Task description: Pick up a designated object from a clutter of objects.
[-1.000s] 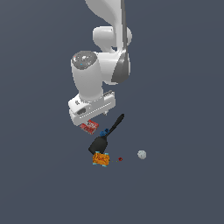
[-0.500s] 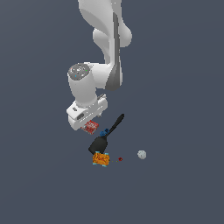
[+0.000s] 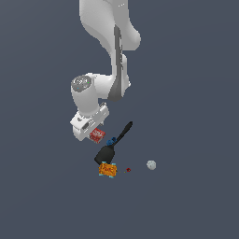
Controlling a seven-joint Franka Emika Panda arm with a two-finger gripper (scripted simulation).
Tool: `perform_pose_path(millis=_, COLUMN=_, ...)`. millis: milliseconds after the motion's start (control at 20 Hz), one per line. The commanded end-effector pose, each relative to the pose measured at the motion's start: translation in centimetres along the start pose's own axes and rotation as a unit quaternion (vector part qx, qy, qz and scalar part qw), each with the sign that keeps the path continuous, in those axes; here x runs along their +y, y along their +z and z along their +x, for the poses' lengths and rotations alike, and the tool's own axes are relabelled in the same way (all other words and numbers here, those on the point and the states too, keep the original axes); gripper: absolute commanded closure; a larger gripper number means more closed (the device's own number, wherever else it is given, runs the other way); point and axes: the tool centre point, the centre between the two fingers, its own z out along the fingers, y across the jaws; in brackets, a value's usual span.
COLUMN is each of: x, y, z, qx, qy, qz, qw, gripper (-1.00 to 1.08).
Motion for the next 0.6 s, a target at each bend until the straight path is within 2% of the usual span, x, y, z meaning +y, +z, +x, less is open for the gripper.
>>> perform_pose_path(millis=0, x=-0.1, y=0.6, z=-0.5, qx=0.0, qy=-0.015, qz=-0.001, qw=0.9999, gripper=-0.92)
perform_pose_path(millis=550, x=-0.3, y=1.7, z=-1.4, qx=0.0, qy=-0.037, qz=-0.001, qw=0.9993, gripper=-0.92)
